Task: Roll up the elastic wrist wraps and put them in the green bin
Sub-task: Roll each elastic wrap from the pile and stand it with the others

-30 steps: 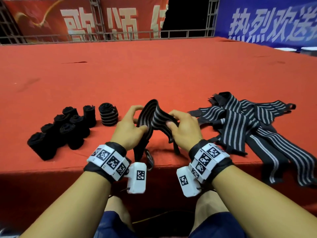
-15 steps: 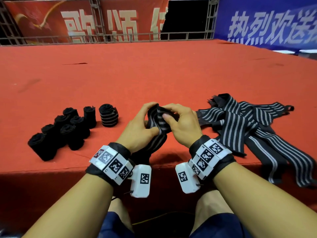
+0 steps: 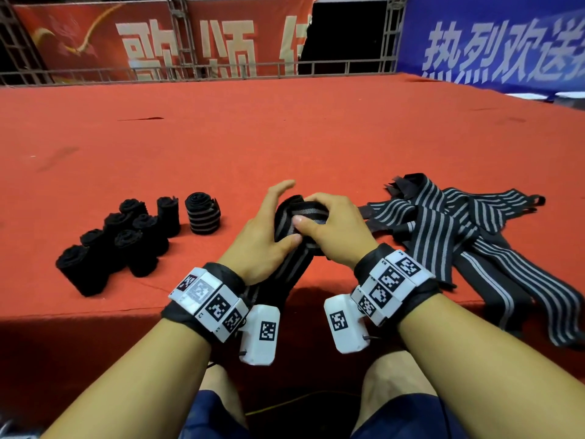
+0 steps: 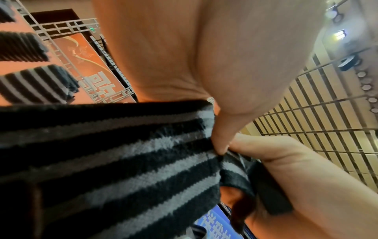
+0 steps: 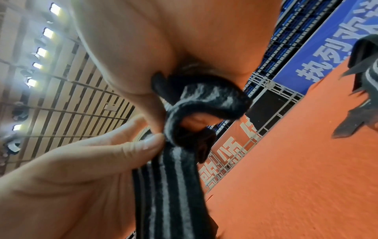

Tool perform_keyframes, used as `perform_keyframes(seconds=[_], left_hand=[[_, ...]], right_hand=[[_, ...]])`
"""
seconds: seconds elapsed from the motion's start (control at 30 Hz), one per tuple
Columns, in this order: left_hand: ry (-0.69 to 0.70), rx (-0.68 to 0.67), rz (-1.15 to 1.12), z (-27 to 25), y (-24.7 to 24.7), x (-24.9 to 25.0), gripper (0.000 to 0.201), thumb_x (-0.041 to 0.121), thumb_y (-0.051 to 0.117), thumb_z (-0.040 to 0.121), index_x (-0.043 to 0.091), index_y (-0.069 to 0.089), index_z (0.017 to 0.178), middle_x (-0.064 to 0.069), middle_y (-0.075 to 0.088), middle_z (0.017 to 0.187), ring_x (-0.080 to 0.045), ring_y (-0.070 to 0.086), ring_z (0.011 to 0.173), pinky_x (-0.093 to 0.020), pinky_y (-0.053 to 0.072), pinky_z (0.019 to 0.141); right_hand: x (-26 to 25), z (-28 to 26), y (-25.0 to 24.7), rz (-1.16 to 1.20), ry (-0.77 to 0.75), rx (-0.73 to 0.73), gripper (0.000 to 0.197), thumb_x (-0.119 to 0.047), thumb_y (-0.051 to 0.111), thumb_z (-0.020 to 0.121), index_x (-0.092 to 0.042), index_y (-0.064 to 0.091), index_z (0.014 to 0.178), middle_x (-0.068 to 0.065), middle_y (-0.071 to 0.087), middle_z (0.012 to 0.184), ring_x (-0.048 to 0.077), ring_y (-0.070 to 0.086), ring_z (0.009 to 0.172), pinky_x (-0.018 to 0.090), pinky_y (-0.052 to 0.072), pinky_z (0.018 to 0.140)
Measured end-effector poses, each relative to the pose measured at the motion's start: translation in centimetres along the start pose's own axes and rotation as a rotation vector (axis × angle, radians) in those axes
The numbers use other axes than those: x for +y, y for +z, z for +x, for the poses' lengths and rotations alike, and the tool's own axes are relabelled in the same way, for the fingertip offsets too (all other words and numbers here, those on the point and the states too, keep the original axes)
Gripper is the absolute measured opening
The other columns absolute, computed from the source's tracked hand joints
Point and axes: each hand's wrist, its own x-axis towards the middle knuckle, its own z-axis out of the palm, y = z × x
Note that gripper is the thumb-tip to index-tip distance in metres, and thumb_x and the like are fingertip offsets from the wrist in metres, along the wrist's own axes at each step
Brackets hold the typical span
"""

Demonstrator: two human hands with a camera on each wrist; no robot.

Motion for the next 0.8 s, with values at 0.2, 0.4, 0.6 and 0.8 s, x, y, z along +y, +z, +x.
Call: perform_keyframes(seconds=[0.2, 0.4, 0.6, 0.8], left_hand=[[-0.19, -0.038, 0.116, 0.4, 0.0, -2.0, 0.05, 0.022, 0.082, 0.079, 0.031, 0.056, 0.12, 0.008, 0.072, 0.107, -0.013, 0.07, 0.098, -0.045, 0.056, 0.094], [-0.385, -0.031, 0.073, -0.1, 0.9, -4.3, 0.018, 0.037, 0.074, 0.091, 0.027, 0.073, 0.105, 0.01, 0.078, 0.095, -0.013, 0.073, 0.093, -0.044, 0.056, 0.093], [-0.546, 0.076, -0.182, -0.3, 1.4, -3.6, 0.013, 0.026, 0.059, 0.102, 0.017, 0.069, 0.101, -0.006, 0.072, 0.093, -0.027, 0.071, 0.079, -0.044, 0.063, 0.065], [-0.762, 0.096, -0.592, -0.1, 2.3, -2.3, 0.017, 0.029, 0.039, 0.11, 0.016, 0.049, 0.102, -0.022, 0.07, 0.09, -0.029, 0.073, 0.064, -0.03, 0.058, 0.048]], right_hand=[[0.5, 1.4, -1.3, 0.087, 0.114, 0.452, 0.008, -0.024, 0.068, 0.092, -0.019, 0.067, 0.098, -0.003, 0.07, 0.091, 0.022, 0.067, 0.088, 0.038, 0.054, 0.082], [1.8, 1.2, -2.2, 0.1, 0.196, 0.686, 0.021, -0.026, 0.066, 0.096, -0.012, 0.065, 0.111, -0.008, 0.059, 0.094, 0.013, 0.053, 0.087, 0.021, 0.035, 0.076], [2.4, 0.7, -2.1, 0.125, 0.222, 0.758, 0.026, -0.027, 0.061, 0.1, -0.01, 0.059, 0.119, -0.01, 0.049, 0.1, 0.011, 0.044, 0.092, 0.014, 0.028, 0.076], [2.2, 1.1, -1.3, 0.201, 0.21, 0.779, 0.029, -0.028, 0.061, 0.1, -0.008, 0.058, 0.12, -0.009, 0.051, 0.101, 0.011, 0.047, 0.095, 0.014, 0.029, 0.079]])
